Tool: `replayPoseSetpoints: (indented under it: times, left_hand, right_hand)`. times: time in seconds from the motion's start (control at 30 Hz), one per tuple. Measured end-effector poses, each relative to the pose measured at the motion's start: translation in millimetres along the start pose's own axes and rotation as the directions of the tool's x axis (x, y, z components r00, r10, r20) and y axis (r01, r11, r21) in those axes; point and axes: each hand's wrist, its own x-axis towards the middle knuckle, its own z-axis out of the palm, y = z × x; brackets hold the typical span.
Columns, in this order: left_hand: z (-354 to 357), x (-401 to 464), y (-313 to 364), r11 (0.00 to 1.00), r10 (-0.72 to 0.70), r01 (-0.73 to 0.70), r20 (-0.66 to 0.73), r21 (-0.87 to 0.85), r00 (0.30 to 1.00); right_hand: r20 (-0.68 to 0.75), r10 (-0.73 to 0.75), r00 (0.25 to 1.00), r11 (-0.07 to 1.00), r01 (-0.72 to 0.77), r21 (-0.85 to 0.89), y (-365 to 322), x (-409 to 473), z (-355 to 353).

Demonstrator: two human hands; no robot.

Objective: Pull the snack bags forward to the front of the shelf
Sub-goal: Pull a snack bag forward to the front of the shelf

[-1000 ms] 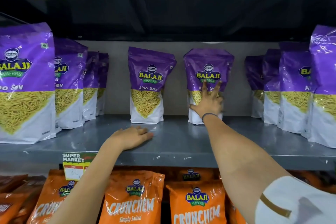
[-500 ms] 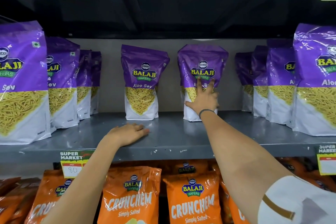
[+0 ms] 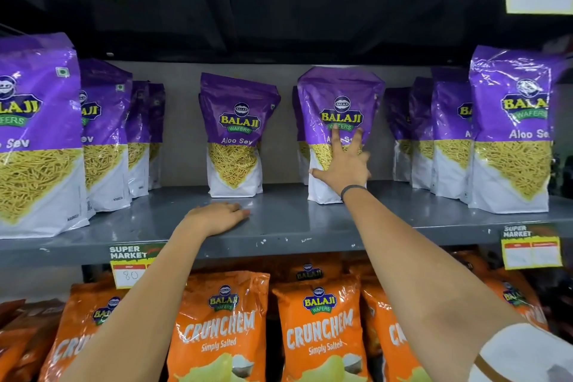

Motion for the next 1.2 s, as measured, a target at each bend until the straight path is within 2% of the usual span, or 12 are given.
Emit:
replayPoseSetpoints:
  times: [0.4, 0.7, 1.2]
  left_hand:
    - [1, 4, -2, 1.000, 0.024, -0.024, -0.014, 0.002, 1.000]
    - [4, 8, -7, 0.999, 0.036, -0.037, -0.028, -0.013, 0.999]
    - [1, 4, -3, 0.999, 0.026, -0.026, -0.023, -0.023, 0.999]
  right_hand:
    - [-0.051, -0.028, 0.998, 0.998, 0.030, 0.057, 8, -27, -23]
    - [-0.097, -0.028, 0.995, 1.000, 0.029, 0.011, 9, -47, -37]
    - [-0.094, -0.017, 0.995, 1.000, 0.018, 0.011, 10, -66, -59]
